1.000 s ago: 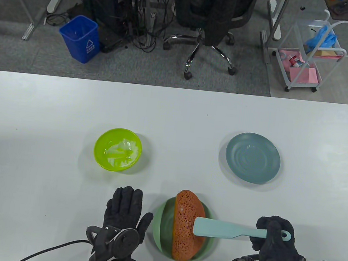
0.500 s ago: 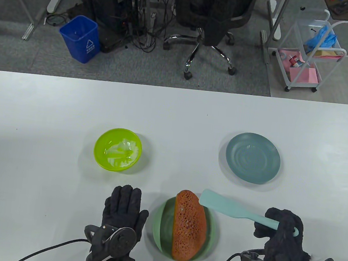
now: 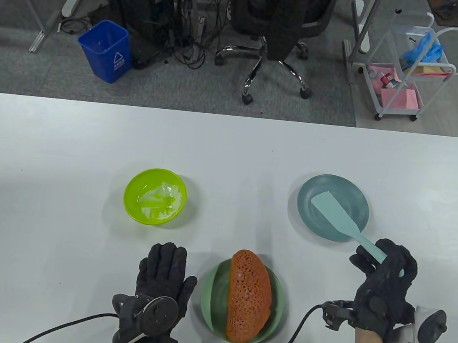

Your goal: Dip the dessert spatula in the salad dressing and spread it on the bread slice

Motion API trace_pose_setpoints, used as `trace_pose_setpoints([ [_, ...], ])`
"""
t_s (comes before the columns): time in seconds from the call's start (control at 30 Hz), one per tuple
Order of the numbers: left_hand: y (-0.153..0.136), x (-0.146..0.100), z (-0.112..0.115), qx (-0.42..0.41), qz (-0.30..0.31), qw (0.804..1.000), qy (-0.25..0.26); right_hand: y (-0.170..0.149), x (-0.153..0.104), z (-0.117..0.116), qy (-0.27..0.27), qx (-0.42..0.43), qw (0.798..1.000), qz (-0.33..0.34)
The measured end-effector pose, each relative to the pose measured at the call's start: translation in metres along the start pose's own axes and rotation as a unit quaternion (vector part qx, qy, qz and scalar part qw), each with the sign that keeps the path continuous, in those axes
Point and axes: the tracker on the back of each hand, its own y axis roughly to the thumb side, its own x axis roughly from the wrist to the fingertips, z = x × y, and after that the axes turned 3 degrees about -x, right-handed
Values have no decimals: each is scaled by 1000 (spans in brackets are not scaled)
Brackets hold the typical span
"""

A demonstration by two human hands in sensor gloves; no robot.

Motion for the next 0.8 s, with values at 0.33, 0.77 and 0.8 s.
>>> trace_pose_setpoints([
  [0.33,3,0,0,2,7,1000,2,-38,19,-12,-4,-14,999,-44],
  [0.77,7,-3,-5,-7,16,1000,9,-78,30,-16,10,-48,996,-80],
  [0.8,7,-3,-5,-8,16,1000,9,-78,30,-16,12,-52,995,-79],
])
